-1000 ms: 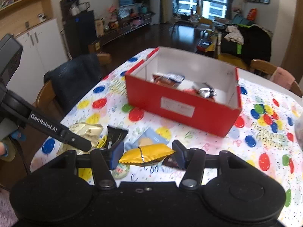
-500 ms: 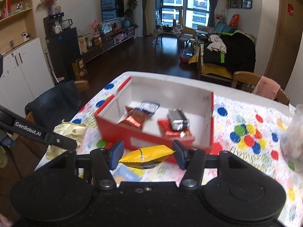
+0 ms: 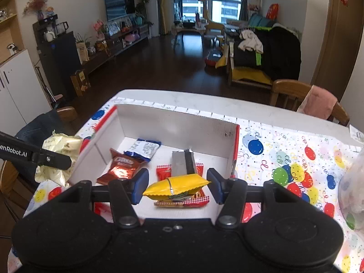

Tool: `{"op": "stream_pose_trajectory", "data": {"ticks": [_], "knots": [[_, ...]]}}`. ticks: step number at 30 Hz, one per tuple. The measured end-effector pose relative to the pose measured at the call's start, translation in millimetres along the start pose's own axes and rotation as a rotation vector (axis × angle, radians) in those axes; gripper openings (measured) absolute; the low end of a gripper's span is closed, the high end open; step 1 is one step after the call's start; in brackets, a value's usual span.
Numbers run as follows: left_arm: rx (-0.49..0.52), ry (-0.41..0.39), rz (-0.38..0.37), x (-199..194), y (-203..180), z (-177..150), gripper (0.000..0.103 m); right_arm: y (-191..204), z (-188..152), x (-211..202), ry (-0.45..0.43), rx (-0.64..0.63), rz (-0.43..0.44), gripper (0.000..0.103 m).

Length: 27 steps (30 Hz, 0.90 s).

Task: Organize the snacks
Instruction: 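Carry the bread bag with the left tool while the right tool carries the yellow wafer into the box, then open both tools to drop the bread bag and wafer, then withdraw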

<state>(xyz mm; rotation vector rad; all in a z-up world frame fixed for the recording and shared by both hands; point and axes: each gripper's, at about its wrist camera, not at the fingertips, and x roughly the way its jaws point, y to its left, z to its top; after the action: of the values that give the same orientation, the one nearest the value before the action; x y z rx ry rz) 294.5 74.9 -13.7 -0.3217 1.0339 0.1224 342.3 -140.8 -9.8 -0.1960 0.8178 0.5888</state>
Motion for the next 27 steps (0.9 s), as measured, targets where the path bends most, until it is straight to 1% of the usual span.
{"op": "stream_pose_trajectory", "data": {"ticks": [3,7,12,19,23,27], "knots": [[0.004,0.014,0.025,16,-2,15,0.038,-3,6,16,0.023,-0.003,0.006,0.055],[0.016,0.050,0.057,42,-5,28,0.038,-3,10,38,0.069,-0.043,0.012,0.055],[0.040,0.092,0.103,74,-7,37,0.038,4,6,65,0.130,-0.080,0.006,0.055],[0.103,0.141,0.131,100,-15,37,0.038,10,-7,84,0.197,-0.098,0.040,0.055],[0.116,0.165,0.151,111,-15,35,0.038,14,-14,91,0.224,-0.121,0.022,0.055],[0.127,0.177,0.157,118,-15,34,0.038,12,-17,100,0.245,-0.114,0.016,0.055]]}}
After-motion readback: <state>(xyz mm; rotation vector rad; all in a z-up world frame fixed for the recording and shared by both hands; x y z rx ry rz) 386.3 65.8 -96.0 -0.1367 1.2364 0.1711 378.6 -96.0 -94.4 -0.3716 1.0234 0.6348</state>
